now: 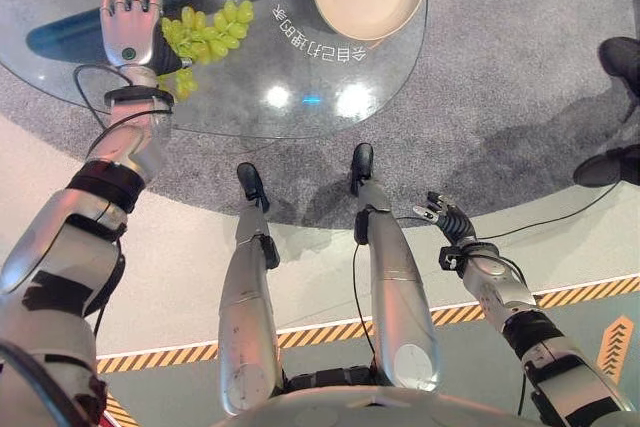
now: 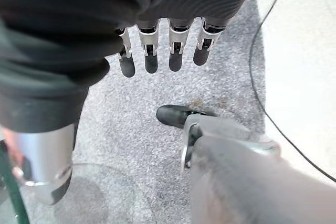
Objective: Pick up fruits into the plate
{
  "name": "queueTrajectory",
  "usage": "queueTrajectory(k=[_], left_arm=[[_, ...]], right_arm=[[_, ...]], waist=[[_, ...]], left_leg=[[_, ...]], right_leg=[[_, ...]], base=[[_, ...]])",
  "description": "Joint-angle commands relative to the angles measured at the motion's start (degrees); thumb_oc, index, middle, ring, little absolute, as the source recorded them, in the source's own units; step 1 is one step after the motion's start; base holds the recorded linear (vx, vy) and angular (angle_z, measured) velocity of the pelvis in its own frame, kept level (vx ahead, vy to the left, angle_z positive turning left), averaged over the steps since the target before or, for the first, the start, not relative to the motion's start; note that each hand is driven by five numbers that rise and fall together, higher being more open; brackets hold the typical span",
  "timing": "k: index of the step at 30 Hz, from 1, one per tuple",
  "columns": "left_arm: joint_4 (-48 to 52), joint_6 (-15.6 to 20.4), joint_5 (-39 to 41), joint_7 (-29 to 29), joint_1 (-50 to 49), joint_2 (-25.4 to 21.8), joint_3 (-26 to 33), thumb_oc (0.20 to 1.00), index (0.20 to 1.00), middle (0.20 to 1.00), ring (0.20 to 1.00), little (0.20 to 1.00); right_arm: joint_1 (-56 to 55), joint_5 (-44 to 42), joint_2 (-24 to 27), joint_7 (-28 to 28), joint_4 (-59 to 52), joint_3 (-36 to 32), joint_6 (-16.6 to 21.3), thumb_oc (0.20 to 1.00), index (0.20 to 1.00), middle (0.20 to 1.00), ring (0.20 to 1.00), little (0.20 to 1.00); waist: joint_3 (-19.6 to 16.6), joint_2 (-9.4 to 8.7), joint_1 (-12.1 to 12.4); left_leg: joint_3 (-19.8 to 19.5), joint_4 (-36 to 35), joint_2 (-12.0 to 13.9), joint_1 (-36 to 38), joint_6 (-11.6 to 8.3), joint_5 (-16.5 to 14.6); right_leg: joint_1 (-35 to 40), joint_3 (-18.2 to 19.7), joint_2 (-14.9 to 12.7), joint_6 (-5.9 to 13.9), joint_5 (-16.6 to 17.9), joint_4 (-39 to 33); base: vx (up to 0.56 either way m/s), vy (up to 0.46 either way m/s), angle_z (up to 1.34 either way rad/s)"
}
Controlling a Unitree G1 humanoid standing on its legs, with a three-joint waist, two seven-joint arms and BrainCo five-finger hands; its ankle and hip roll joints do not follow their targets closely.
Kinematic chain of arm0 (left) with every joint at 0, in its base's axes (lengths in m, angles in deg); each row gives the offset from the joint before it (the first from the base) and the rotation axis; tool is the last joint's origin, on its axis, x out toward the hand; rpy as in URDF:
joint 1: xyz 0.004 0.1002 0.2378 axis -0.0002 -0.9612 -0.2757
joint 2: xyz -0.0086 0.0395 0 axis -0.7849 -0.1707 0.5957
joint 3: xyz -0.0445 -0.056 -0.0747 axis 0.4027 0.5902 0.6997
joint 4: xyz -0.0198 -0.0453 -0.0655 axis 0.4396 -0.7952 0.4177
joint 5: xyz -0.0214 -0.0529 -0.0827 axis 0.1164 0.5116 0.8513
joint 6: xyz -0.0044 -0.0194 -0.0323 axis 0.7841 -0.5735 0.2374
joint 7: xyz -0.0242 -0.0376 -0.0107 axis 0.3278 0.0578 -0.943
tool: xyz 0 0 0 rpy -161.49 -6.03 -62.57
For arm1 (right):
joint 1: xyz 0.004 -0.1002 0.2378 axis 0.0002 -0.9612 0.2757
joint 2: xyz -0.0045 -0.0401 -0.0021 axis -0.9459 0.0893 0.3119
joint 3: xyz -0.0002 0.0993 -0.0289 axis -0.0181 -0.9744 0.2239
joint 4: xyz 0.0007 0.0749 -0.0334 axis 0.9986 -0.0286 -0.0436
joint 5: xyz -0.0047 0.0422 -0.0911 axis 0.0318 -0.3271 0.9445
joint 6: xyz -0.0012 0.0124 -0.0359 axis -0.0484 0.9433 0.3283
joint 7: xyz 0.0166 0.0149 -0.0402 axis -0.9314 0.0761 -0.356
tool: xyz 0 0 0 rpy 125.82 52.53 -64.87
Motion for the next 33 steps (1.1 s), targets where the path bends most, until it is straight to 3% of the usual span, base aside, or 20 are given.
queueTrajectory(k=[1, 8, 15, 16, 17, 18, 28, 33], left_arm=[[-3.5, -0.2, -2.8, -1.6, 4.5, -1.5, 0.9, 1.000, 1.000, 1.000, 1.000, 1.000], [-9.0, 0.3, 1.1, -4.2, 8.6, 0.9, -1.5, 1.000, 1.000, 1.000, 1.000, 1.000], [-18.5, -2.9, 0.2, -7.4, 12.0, 2.9, -3.4, 1.000, 1.000, 1.000, 1.000, 1.000], [-19.7, -3.1, -0.2, -7.6, 11.7, 3.1, -3.5, 1.000, 1.000, 1.000, 1.000, 1.000], [-22.8, -3.0, -1.2, -8.2, 13.2, 2.9, -3.7, 1.000, 1.000, 1.000, 1.000, 1.000], [-24.3, -3.8, -0.8, -9.3, 13.0, 2.9, -4.0, 1.000, 1.000, 1.000, 1.000, 1.000], [-32.9, -7.9, 2.0, -11.6, 14.2, 1.5, -3.8, 1.000, 1.000, 1.000, 1.000, 1.000], [-35.3, -7.2, 3.4, -10.8, 13.1, 1.0, -3.0, 1.000, 1.000, 1.000, 1.000, 1.000]], right_arm=[[-0.8, 0.1, 1.1, 0.6, -0.5, 1.1, 0.0, 1.000, 1.000, 1.000, 1.000, 1.000], [0.9, -0.2, 0.7, 0.0, -0.3, 2.8, -0.7, 1.000, 1.000, 1.000, 1.000, 1.000], [3.1, -0.9, 0.6, -0.3, 0.2, 4.1, -0.5, 1.000, 1.000, 1.000, 1.000, 1.000], [2.8, -1.1, 0.6, -0.3, 0.4, 4.4, -0.3, 1.000, 1.000, 1.000, 1.000, 1.000], [3.8, -1.4, 0.8, -0.2, 0.8, 4.4, 0.2, 1.000, 1.000, 1.000, 1.000, 1.000], [3.4, -1.6, 0.7, -0.1, 1.2, 4.7, 0.6, 1.000, 1.000, 1.000, 1.000, 1.000], [5.5, -4.0, 1.5, -0.8, 1.1, 5.1, 1.6, 1.000, 1.000, 1.000, 1.000, 1.000], [6.7, -4.7, 1.3, -1.3, 0.2, 5.5, 2.5, 1.000, 1.000, 1.000, 1.000, 1.000]], waist=[[-0.3, -1.55, -2.2], [-0.3, -2.41, -3.6], [-0.3, -3.49, -5.0], [-0.3, -3.48, -4.9], [-0.3, -3.99, -5.4], [-0.3, -4.02, -5.4], [-0.3, -5.74, -5.7], [-0.3, -5.98, -5.2]], left_leg=[[1.2, 8.9, -4.8, -3.7, 1.32, -9.8], [1.9, 10.1, -4.4, -4.5, 1.30, -10.4], [2.3, 11.4, -3.8, -5.6, 1.20, -11.0], [1.6, 12.1, -3.7, -4.5, 0.78, -13.0], [2.2, 11.6, -3.6, -6.1, 1.16, -11.0], [1.4, 12.4, -3.4, -5.1, 0.74, -13.2], [0.7, 12.4, -2.6, -7.4, 0.45, -13.2], [0.1, 11.3, -2.8, -8.0, 0.28, -12.6]], right_leg=[[1.7, 0.0, 6.1, -0.35, -3.3, -1.0], [0.6, 0.8, 6.4, -0.32, -3.0, -0.8], [-0.5, 1.7, 6.8, -0.43, -2.9, -0.5], [0.7, 1.8, 7.1, -0.03, -4.7, 0.2], [-1.0, 2.0, 7.1, -0.46, -2.8, -0.5], [0.1, 2.2, 7.4, -0.05, -4.7, 0.2], [-1.5, 2.2, 8.1, -0.19, -4.0, -0.4], [-1.6, 1.8, 8.2, -0.31, -3.8, -1.4]], base=[[0.00, 0.012, -0.03], [0.00, 0.003, 0.00], [0.01, 0.020, -0.05], [0.00, 0.002, -0.08], [0.07, 0.018, -0.07], [0.00, 0.001, -0.06], [0.00, -0.006, -0.02], [-0.01, -0.006, 0.01]])
